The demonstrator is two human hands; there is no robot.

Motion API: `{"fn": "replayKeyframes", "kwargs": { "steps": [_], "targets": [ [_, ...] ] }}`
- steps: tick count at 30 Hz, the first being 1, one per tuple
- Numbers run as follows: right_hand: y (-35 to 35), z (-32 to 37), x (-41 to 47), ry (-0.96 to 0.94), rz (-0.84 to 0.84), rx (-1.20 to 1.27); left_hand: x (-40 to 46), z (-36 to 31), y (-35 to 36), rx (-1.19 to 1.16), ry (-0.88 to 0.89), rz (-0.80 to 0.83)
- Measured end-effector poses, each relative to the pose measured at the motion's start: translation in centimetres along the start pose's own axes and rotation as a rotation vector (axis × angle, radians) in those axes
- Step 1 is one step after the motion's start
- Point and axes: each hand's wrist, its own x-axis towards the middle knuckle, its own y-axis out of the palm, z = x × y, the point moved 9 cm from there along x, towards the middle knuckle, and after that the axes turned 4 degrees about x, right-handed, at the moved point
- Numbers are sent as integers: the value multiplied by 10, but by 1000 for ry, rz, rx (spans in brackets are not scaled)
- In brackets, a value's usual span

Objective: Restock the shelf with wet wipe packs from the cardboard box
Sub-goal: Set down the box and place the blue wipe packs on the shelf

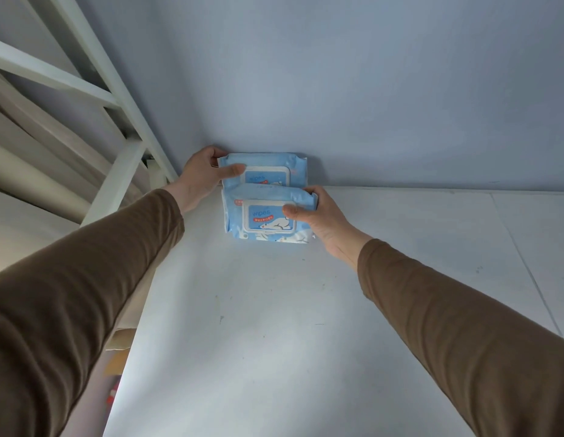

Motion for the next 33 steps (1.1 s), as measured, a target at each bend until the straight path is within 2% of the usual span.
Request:
{"fn": "replayKeyframes", "kwargs": {
  "steps": [7, 14, 19, 26, 29, 33],
  "targets": [
    [5, 9, 6, -70, -43, 0, 2, 2, 4, -66, -55, 0],
    [7, 6, 7, -117, -107, -96, -1, 2, 2, 4, -71, -31],
    [6, 6, 5, -94, -141, -99, -12, -2, 1, 101, -59, -125],
    [-7, 21, -10, -170, -216, -220, -44, -26, -10, 411, 109, -282],
    [-24, 31, -23, -216, -276, -430, -66, -48, -5, 625, 282, -332],
    [-48, 42, -47, -291, -300, -731, -96, -67, 26, 784, 473, -253]
  ]
}}
